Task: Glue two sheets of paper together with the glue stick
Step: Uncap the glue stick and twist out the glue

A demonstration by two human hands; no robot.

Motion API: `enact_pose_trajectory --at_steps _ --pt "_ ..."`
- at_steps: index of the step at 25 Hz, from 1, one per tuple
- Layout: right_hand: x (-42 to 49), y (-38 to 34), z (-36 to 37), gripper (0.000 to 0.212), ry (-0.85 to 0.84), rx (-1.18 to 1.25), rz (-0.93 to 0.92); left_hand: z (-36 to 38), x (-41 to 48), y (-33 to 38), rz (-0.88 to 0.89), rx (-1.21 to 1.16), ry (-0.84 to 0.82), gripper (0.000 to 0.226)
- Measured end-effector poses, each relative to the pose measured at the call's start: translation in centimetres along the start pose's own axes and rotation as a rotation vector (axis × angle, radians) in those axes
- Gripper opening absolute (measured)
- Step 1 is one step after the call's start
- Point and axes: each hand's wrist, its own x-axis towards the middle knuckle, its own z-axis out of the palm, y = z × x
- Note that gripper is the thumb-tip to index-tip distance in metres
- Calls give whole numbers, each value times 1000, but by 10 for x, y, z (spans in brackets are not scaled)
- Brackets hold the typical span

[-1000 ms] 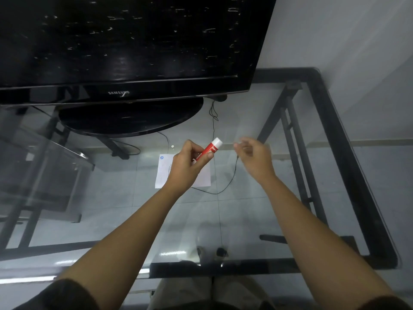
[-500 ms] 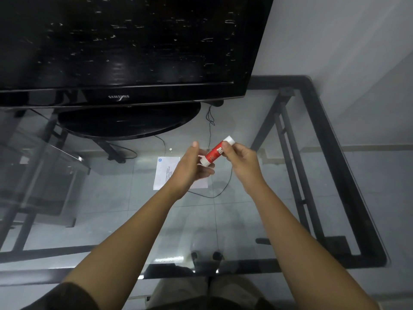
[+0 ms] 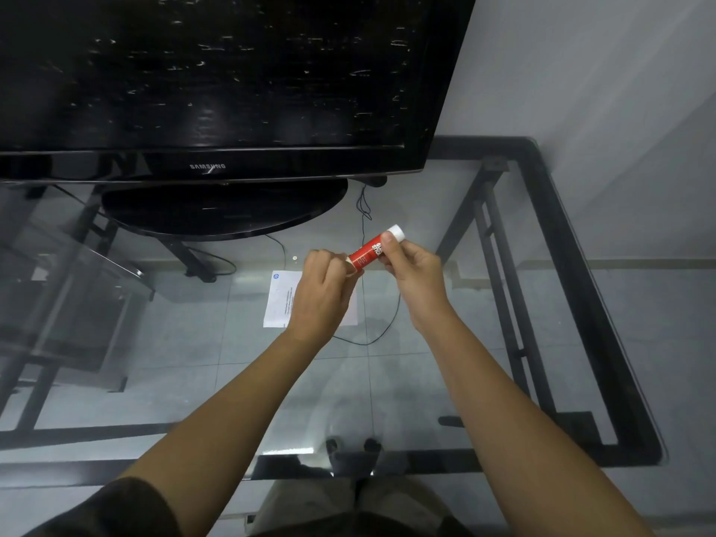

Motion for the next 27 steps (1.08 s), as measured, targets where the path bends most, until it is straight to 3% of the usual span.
enact_pose_trajectory --at_steps 1,4,6,8,9,12,13,14,15,17,18,20,22,24,27 --pt "0 -1 0 25 -4 3 -8 -1 1 -1 -88 -110 -45 30" --pt "1 -4 -5 23 -7 11 -34 -14 9 4 -676 -863 -288 17" --pt "1 -5 -6 22 -8 -5 -39 -13 9 0 -843 -1038 -289 15" --pt "0 -6 -6 21 -1 -14 -36 -16 11 2 -777 -984 -276 11" --pt "0 -6 -6 20 4 -15 -31 -19 12 4 -668 -833 -256 13" --pt "-3 -3 -4 22 2 -18 -12 -13 4 0 -17 -71 -42 16" --pt "-4 -2 -3 23 -2 -3 -9 -12 2 -2 124 40 -6 19" --pt "-4 -2 -3 23 -9 18 -11 -11 0 -2 119 16 -13 22" --pt "-5 -3 -3 22 -17 38 -19 -12 1 -1 -39 -135 -66 25" --pt "-6 -4 -5 20 -19 49 -35 -21 5 8 -564 -673 -233 14" --pt "-7 -5 -6 20 -16 43 -38 -23 5 8 -734 -889 -268 9" --pt "-8 -7 -6 20 -13 25 -36 -24 5 3 -833 -1002 -254 10" --pt "-8 -8 -5 19 -9 3 -37 -29 8 5 -768 -965 -209 9" --pt "-8 -8 -5 19 -2 -2 -32 -32 6 8 -650 -785 -165 17" --pt "-9 -7 -2 18 -17 19 -19 -31 3 10 -243 -259 -42 21"
